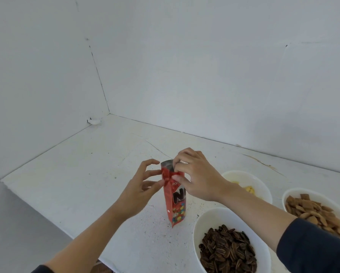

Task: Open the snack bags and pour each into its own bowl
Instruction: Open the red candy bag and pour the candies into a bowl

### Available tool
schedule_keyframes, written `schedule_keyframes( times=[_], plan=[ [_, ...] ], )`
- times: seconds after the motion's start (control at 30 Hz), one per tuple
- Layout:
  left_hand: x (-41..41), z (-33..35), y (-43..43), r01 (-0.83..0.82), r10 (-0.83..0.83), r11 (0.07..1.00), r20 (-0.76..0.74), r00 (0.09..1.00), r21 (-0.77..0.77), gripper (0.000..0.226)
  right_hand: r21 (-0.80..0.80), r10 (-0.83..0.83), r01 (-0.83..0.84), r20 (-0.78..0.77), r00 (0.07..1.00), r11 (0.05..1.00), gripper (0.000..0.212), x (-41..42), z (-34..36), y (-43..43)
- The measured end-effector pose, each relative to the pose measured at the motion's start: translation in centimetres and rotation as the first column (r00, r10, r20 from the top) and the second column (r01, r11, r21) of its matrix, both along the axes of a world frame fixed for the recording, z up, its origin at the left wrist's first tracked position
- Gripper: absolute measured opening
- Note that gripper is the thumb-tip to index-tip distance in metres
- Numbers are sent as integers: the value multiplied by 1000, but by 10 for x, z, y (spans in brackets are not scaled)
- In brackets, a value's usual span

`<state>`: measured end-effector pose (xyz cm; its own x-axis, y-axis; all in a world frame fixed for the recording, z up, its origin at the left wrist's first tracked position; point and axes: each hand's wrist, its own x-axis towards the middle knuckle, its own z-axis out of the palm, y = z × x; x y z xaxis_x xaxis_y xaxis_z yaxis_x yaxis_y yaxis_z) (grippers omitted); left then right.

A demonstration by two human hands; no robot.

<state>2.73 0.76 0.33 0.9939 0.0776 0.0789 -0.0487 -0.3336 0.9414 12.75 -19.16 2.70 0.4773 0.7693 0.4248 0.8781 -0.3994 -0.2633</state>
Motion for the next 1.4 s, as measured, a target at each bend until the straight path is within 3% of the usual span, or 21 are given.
schedule_keyframes(
  times=[0.17,0.3,0.4,0.53,0.67,0.8,1.03,1.27,1.4],
  plan=[
    [0,-8,-16,51,-57,979,-29,998,-197,48,215,-116,134,-93,989,968,19,4,17,11],
    [9,-14,-19,-18,16,997,-17,1000,-80,48,350,-98,184,-251,963,918,18,13,36,17],
    [11,-20,-26,-105,96,981,-65,993,-163,41,423,-109,228,-288,951,877,13,18,49,19],
    [14,-25,-33,-218,207,856,-75,975,-470,39,413,-199,347,-361,911,842,20,23,53,18],
    [23,-17,-30,-251,255,752,-83,964,-609,17,376,-287,397,-316,904,837,17,22,50,17],
    [27,-9,-32,-225,246,729,-59,967,-647,18,387,-314,438,-342,885,811,18,17,56,18],
    [25,-2,-55,-211,310,688,18,951,-694,58,434,-288,597,-589,755,675,11,19,71,7],
    [27,2,-66,-175,219,648,-39,975,-741,24,383,-352,611,-559,751,693,12,19,72,-5],
    [28,5,-65,-195,159,583,-125,979,-789,22,392,-293,542,-537,791,744,13,12,78,-19]
  ],
)
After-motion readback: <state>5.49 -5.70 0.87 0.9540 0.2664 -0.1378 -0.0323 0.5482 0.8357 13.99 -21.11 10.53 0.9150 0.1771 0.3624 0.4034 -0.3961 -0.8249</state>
